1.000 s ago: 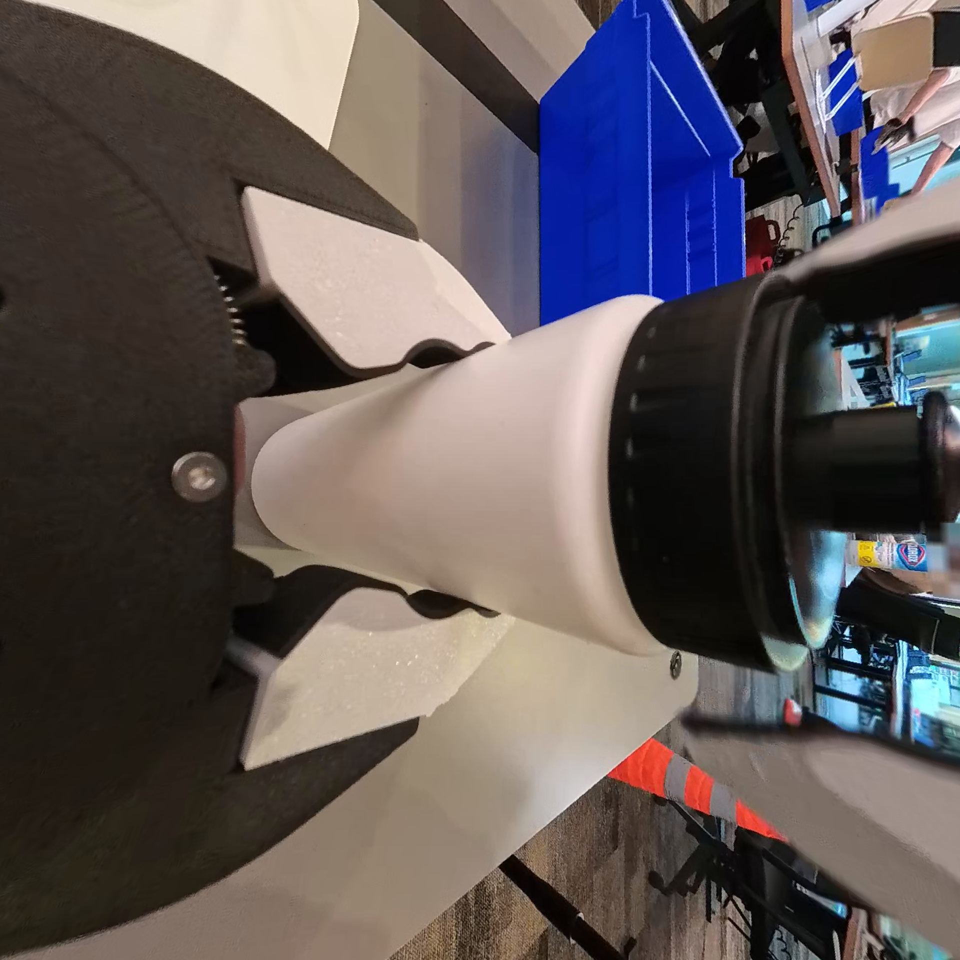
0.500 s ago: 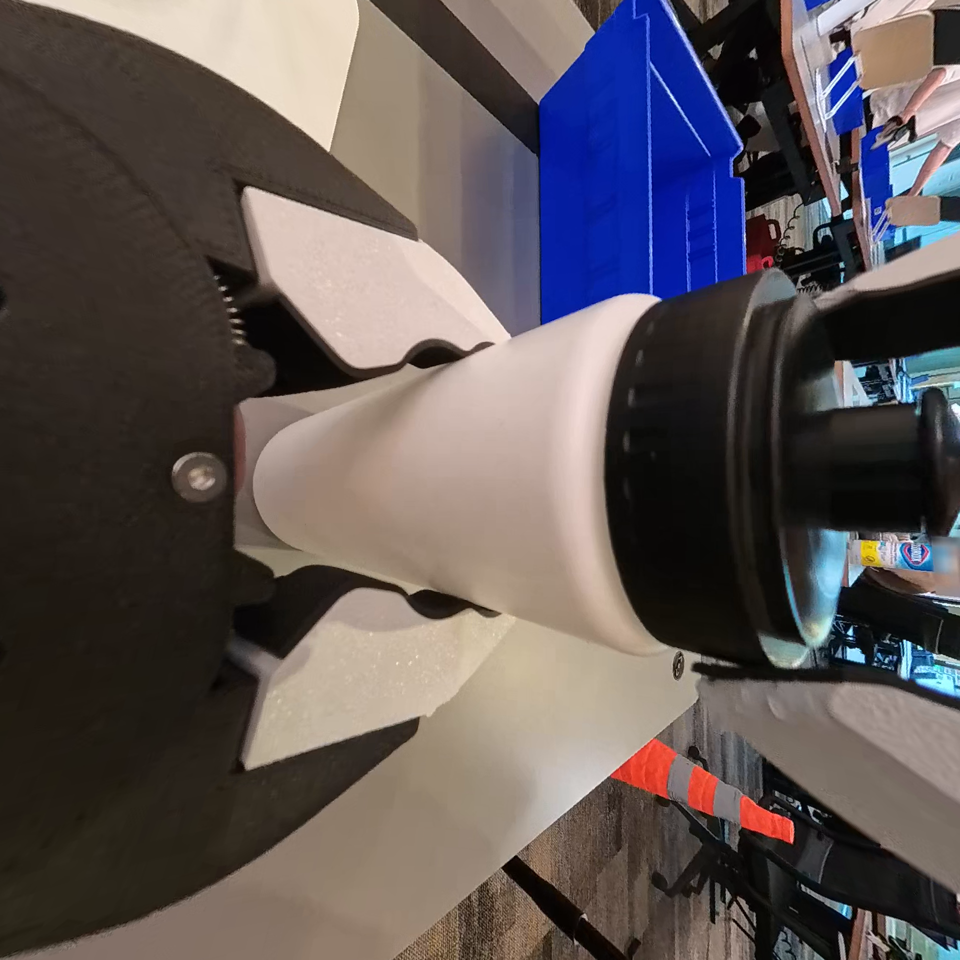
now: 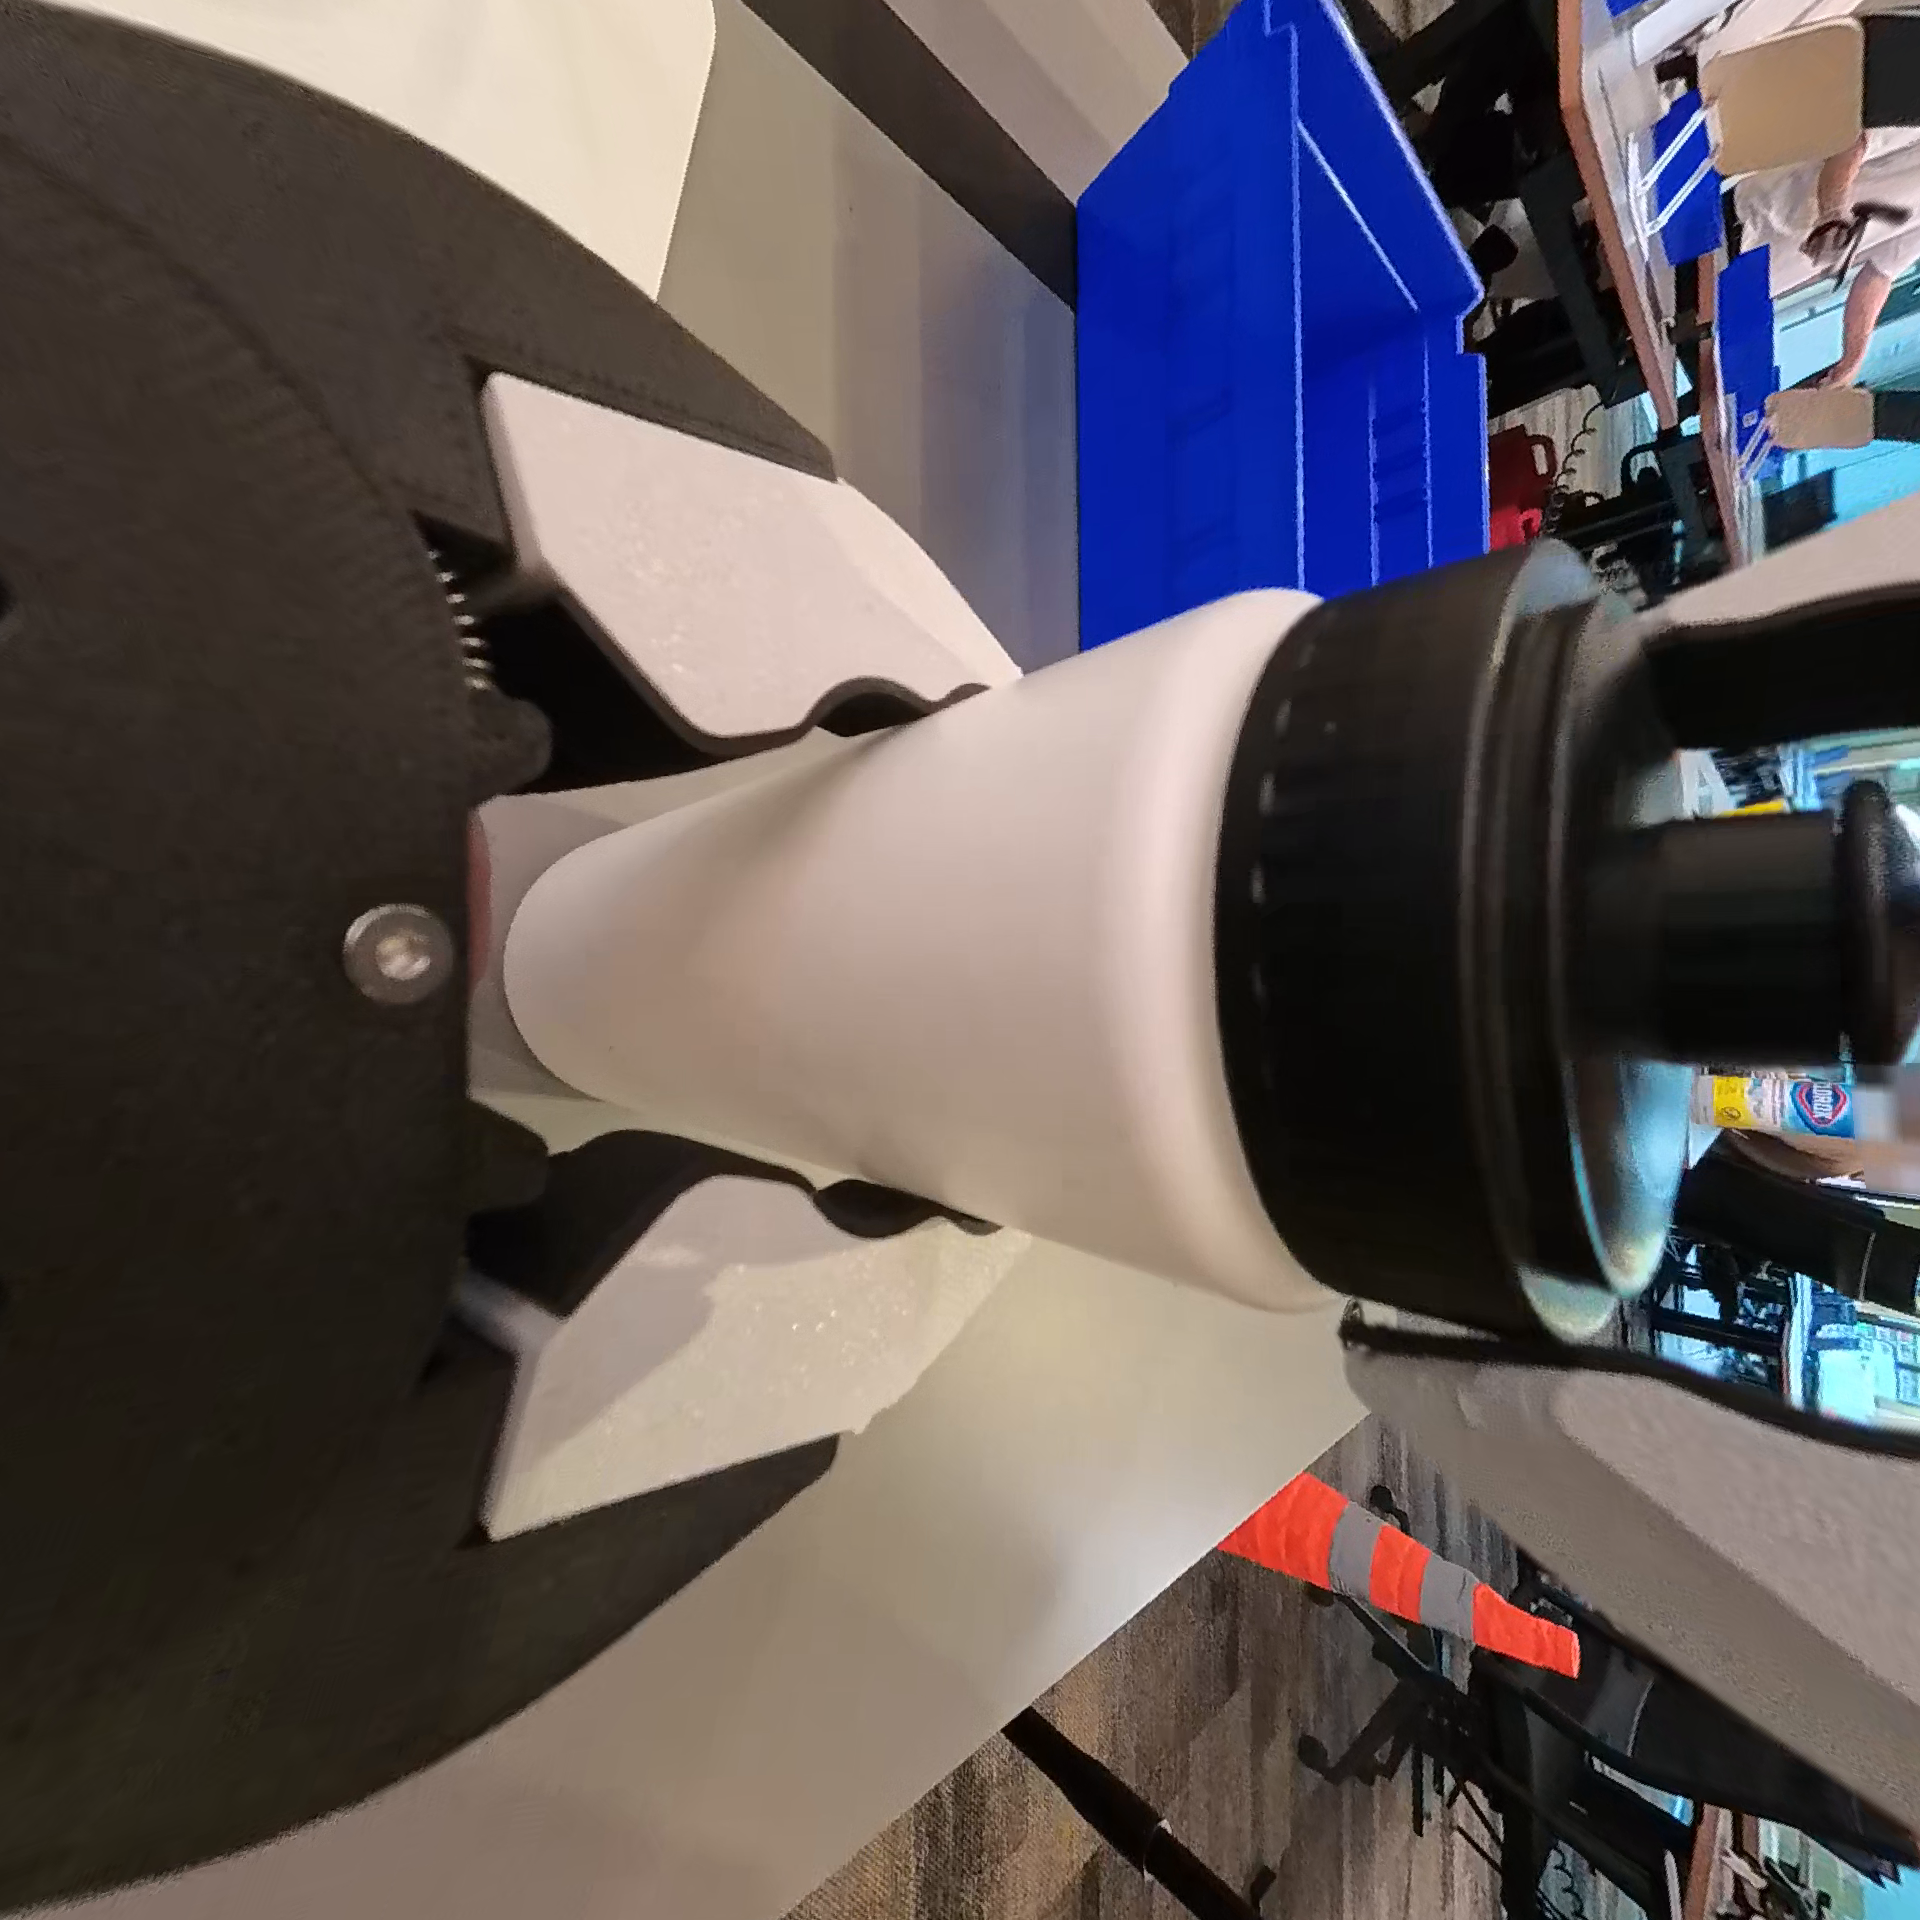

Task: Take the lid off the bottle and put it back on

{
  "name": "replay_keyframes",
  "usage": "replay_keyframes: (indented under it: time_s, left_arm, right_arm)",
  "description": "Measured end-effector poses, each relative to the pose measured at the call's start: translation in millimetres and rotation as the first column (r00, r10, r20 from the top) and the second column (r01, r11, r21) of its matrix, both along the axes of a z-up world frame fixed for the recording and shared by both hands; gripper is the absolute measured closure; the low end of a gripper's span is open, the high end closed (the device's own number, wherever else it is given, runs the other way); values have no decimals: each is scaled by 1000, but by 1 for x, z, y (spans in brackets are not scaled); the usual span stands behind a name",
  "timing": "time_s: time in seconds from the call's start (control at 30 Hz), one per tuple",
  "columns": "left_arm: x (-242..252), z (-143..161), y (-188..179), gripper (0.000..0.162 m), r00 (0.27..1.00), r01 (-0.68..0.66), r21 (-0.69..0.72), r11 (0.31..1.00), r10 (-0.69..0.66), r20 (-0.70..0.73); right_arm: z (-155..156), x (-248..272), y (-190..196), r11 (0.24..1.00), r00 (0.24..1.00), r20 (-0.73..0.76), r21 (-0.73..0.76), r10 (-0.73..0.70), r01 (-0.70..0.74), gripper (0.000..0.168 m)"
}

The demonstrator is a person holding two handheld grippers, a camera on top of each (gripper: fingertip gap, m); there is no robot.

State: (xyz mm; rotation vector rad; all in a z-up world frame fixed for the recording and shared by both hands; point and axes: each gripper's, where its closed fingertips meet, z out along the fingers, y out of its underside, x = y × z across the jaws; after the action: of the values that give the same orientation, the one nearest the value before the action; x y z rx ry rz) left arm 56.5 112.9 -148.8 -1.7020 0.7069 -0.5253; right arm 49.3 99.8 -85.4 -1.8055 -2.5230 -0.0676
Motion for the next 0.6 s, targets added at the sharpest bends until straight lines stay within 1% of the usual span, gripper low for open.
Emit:
replay_keyframes:
  time_s: [0.07,0.1,0.17,0.2,0.23,0.27,0.3,0.33,0.37,0.43,0.47,0.5,0.53,0.57,0.6]
  left_arm:
    - [2,0,0,76,1000,3,-1,1000,-3,-4]
    - [3,0,0,76,1000,3,-4,1000,-3,-2]
    - [5,0,-1,76,1000,7,-3,1000,-7,-1]
    - [5,0,-1,76,1000,9,-4,1000,-9,-2]
    - [5,0,-1,76,1000,11,-3,1000,-11,-2]
    - [5,0,-1,76,1000,10,-4,1000,-10,-2]
    - [4,0,-1,76,1000,9,-4,1000,-9,-2]
    - [4,0,-1,76,1000,9,-3,1000,-9,-2]
    - [4,0,-1,76,1000,7,-4,1000,-7,-2]
    - [4,0,0,76,1000,1,-4,1000,-1,2]
    - [4,0,0,76,1000,1,-4,1000,-1,3]
    - [4,0,0,76,1000,4,-1,1000,-4,1]
    - [4,0,-1,76,1000,5,4,1000,-5,-1]
    - [4,0,-1,76,1000,6,9,1000,-6,-2]
    - [5,0,-1,76,1000,7,7,1000,-7,-3]
  right_arm:
    - [0,2,1,1000,1000,-5,12,26,-26,97]
    - [0,3,2,996,997,10,21,83,-83,97]
    - [1,2,5,980,981,21,33,195,-195,85]
    - [0,3,4,967,967,42,19,252,-253,87]
    - [-1,2,4,951,950,50,20,307,-308,92]
    - [-2,2,4,939,938,58,16,342,-344,96]
    - [-3,1,3,935,934,65,15,352,-354,95]
    - [-3,1,3,940,938,69,12,340,-341,95]
    - [-3,2,3,955,953,73,10,295,-296,95]
    - [-3,3,2,992,990,64,-5,126,-126,95]
    - [-3,2,0,999,998,46,-9,47,-47,95]
    - [-3,2,-1,1000,1000,21,-10,-1,1,95]
    - [-4,1,-3,1000,1000,-6,-8,-18,18,95]
    - [-4,2,-3,1000,1000,-21,-5,-5,5,95]
    - [-3,4,-1,999,999,-8,7,45,-45,95]
